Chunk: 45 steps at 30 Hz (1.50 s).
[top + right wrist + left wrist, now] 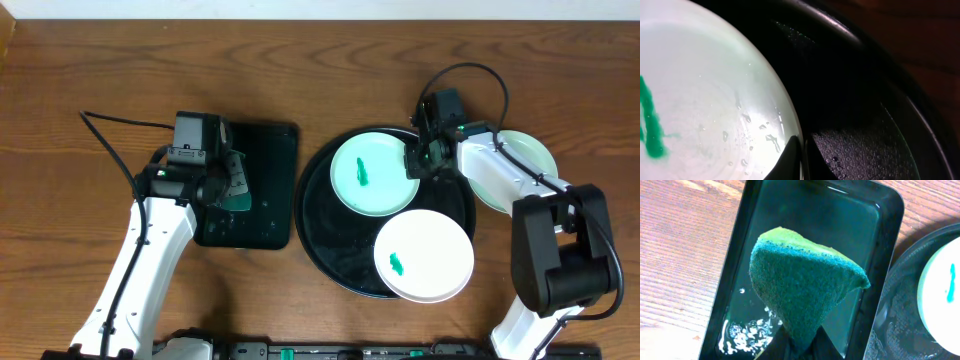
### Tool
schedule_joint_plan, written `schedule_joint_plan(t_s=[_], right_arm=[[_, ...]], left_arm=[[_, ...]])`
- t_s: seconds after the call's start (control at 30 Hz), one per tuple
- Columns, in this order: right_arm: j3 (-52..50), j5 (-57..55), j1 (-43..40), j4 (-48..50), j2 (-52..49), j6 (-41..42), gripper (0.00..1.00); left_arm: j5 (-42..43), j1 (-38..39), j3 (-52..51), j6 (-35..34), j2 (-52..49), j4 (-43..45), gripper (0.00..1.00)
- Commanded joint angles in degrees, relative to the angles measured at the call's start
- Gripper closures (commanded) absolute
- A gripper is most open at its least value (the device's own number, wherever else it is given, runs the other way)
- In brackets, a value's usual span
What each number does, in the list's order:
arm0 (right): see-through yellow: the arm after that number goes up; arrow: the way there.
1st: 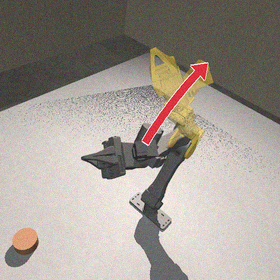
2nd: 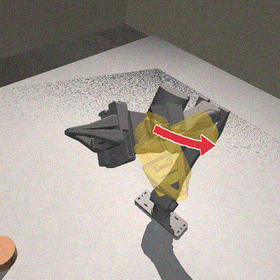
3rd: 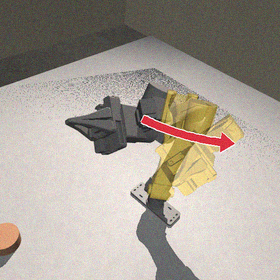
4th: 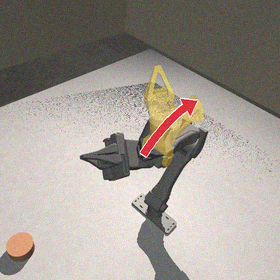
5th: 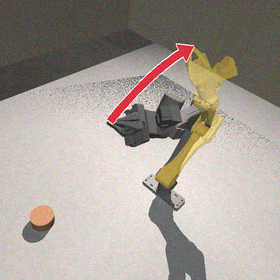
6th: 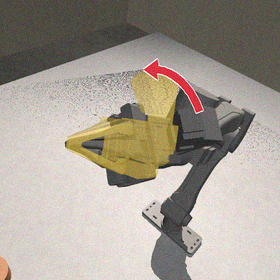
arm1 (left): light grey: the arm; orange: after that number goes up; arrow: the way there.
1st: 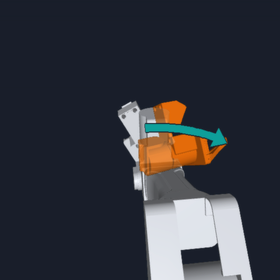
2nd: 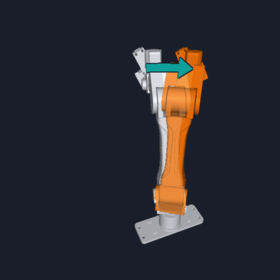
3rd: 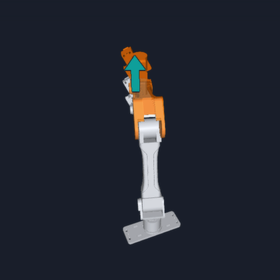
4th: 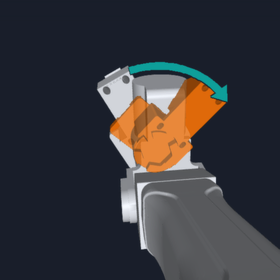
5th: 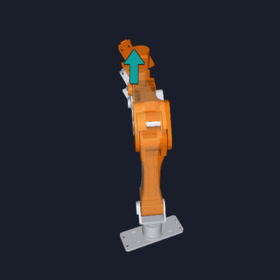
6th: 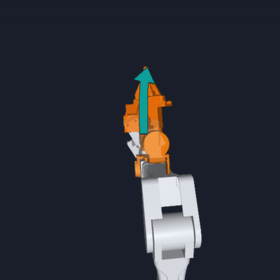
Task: Clean dirty plates on tray and stack at the side
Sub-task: 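Lift the sponge with the left gripper and squeeze it over the tray, then carry the sponge with the left gripper toward the held plate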
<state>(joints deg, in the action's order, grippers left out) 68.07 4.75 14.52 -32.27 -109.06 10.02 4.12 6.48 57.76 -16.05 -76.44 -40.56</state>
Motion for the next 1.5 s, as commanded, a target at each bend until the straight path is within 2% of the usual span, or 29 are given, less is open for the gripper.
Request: schedule_joint_plan(t_s=[0.0,0.07,0.27,0.83,0.97,1.23,1.47], right_arm=[[-0.37,0.26,-0.44,-0.35,-0.26,4.31,0.99],[-0.37,1.16,-0.44,-0.52,-0.26,6.69,0.99],[-0.37,6.56,-0.44,-0.85,-0.26,6.75,0.99],[-0.37,6.67,-0.44,-0.92,-0.26,7.30,0.99],[-0.37,6.69,-0.44,-0.90,-0.26,7.30,0.99],[-0.37,6.67,-0.44,-0.92,-0.26,7.30,0.99],[-0.37,6.69,-0.44,-0.92,-0.26,7.28,0.99]], left_arm=[[-0.68,-0.02,-0.26,0.57,-0.31,0.13,0.93],[-0.68,-0.04,-0.68,0.57,-0.33,0.37,0.93],[-0.68,-0.02,-1.31,0.57,-0.61,1.33,0.93],[-0.68,-0.04,-0.46,1.46,-0.79,3.50,0.93],[-0.72,-0.04,6.21,2.86,-3.08,-0.76,0.93],[-2.43,0.09,31.30,4.04,-18.53,-18.99,0.93],[-2.45,1.40,32.57,4.00,-25.16,-20.65,0.93]])
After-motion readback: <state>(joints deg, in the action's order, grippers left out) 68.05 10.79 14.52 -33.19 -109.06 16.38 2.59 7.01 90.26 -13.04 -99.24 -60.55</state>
